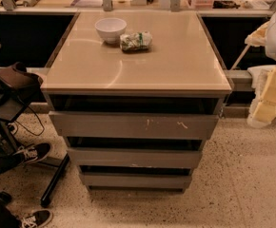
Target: Open bottom drawer
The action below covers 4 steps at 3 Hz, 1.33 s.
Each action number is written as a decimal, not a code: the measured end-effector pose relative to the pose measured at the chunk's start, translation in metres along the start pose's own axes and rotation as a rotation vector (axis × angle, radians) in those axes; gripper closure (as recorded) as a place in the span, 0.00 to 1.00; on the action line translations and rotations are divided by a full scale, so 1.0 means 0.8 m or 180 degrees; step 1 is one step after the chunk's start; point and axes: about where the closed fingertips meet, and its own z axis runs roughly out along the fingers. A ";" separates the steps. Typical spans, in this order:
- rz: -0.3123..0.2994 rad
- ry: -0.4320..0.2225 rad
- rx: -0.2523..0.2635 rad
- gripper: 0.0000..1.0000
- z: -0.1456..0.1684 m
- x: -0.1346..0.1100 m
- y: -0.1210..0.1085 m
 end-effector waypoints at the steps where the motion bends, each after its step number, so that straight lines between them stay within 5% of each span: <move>1: 0.0000 0.0000 0.0000 0.00 0.000 0.000 0.000; 2: 0.0025 -0.0079 -0.0005 0.00 0.023 0.001 0.012; 4: 0.0448 -0.0261 -0.0126 0.00 0.168 0.015 0.078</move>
Offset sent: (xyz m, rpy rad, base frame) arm -0.0101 0.0097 -0.0600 0.0726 0.0077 -0.0017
